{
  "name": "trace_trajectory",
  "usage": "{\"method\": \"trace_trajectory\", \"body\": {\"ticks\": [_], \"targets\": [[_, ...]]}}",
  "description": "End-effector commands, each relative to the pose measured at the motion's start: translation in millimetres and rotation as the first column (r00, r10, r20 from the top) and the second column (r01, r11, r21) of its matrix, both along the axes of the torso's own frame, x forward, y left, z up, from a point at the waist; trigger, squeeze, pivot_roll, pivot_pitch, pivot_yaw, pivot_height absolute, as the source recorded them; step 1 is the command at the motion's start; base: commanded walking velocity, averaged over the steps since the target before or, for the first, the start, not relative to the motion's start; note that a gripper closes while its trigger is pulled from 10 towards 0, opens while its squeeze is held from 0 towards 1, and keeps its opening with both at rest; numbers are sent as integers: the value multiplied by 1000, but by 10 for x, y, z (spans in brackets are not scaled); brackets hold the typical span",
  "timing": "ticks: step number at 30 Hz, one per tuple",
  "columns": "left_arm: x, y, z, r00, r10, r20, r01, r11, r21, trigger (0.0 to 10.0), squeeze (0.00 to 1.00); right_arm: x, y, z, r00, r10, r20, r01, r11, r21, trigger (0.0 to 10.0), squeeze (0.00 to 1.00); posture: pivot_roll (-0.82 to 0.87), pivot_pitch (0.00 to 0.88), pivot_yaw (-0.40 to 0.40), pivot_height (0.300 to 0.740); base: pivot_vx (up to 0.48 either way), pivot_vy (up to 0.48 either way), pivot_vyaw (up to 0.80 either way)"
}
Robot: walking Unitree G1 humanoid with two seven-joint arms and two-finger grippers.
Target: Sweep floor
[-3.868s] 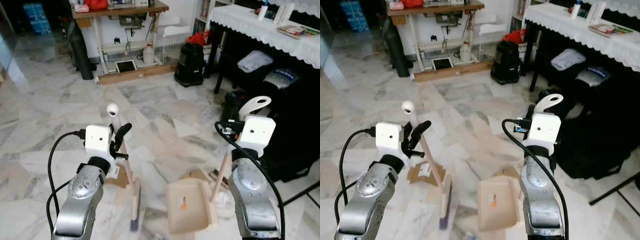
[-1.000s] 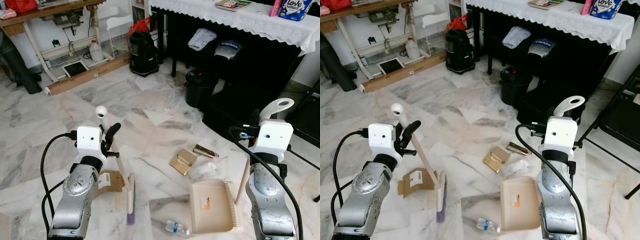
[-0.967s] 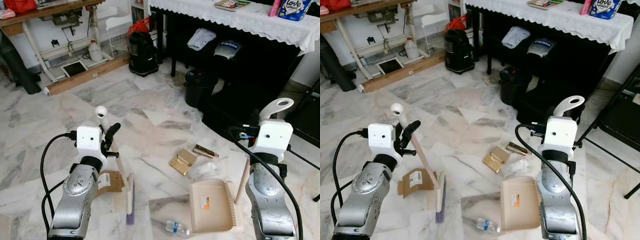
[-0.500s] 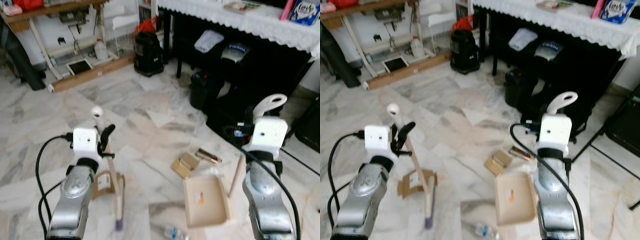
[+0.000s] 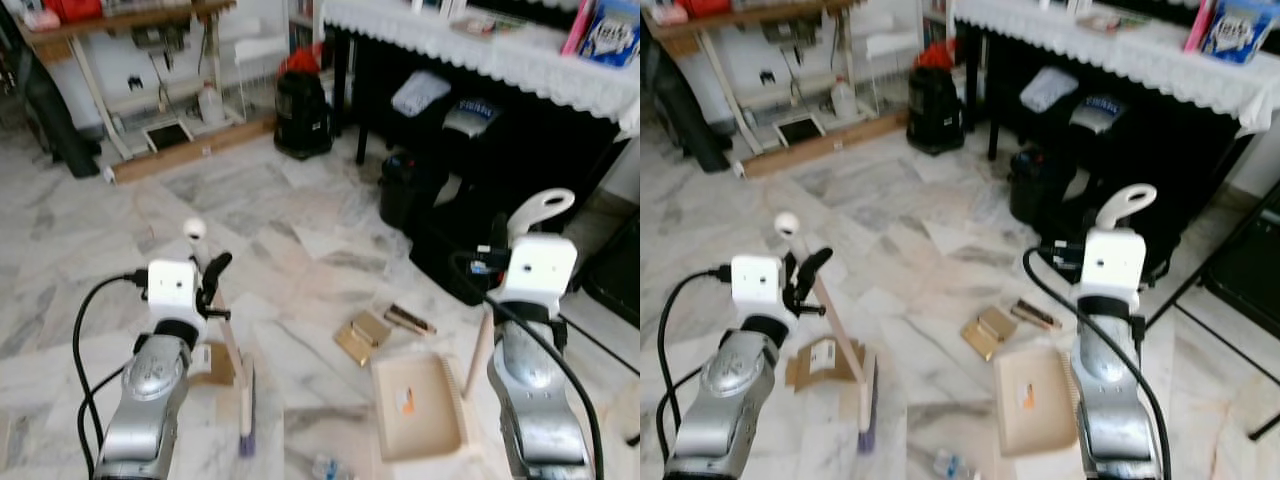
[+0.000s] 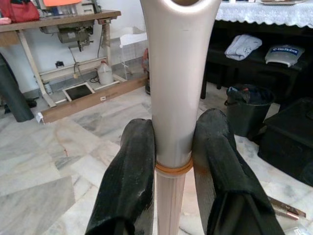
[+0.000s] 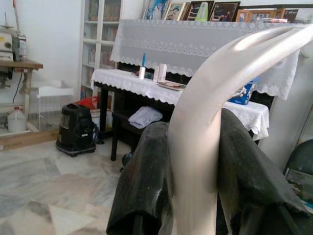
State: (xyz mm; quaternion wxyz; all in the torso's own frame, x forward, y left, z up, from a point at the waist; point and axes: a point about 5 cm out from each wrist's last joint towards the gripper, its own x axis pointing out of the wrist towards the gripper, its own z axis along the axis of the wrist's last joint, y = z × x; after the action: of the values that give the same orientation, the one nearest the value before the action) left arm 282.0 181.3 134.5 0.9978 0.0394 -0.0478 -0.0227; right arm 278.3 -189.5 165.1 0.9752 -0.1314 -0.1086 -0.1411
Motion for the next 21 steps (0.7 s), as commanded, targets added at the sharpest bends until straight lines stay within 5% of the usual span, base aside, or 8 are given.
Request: {"method": "trace_trajectory", "body": {"ticks": [1,21], "targets": [[-9,19,47,999,-9,32,9,1000,22,10000,0,-23,3,81,999,0,42,1,1000,-14,10000,0,-98,44,-16,740,0,0,0],[-13,77,-4,1000,-12,-1,12,999,36,10000,0,-74,-51,-340,998,17,-55,-18,1000,-19,10000,0,-90,105,10,740,0,0,0]]}}
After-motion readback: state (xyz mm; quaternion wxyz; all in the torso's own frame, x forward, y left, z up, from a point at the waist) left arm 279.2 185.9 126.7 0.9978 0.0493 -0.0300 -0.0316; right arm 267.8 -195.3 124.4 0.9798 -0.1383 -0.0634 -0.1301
